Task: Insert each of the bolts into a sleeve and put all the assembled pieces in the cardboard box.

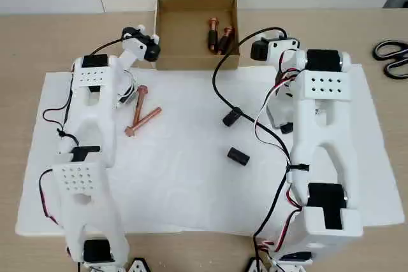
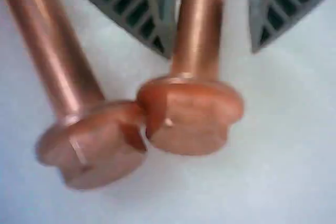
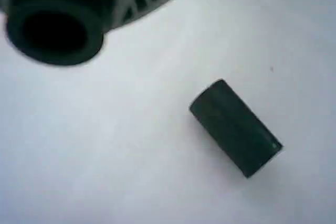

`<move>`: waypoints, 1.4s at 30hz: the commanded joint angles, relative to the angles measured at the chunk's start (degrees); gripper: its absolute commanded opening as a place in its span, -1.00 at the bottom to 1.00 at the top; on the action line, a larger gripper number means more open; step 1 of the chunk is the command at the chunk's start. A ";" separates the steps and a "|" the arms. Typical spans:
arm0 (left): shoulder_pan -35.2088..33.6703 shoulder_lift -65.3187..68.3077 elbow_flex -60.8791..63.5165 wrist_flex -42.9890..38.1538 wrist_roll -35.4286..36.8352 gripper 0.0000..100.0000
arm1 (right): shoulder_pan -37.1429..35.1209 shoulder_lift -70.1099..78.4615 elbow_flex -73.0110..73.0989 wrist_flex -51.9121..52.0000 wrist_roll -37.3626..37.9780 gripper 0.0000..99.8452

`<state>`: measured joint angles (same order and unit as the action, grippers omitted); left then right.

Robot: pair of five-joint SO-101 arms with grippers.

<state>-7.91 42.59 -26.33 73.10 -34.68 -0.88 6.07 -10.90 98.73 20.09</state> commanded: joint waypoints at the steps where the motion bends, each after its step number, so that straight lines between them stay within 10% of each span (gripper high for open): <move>1: -0.97 2.37 -2.77 -0.09 -0.18 -0.81 | 0.31 -2.95 0.35 0.40 -0.53 -0.99; 20: -0.53 -10.81 -11.91 18.37 0.26 -0.99 | 0.31 -3.03 0.97 0.31 -0.44 -0.99; 42: 7.65 -61.10 -2.95 27.25 22.68 -0.99 | -7.16 -18.42 0.97 -0.31 -0.62 -0.99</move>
<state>-0.62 -9.98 -32.13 99.38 -14.29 -6.24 -4.48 -9.76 98.64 20.00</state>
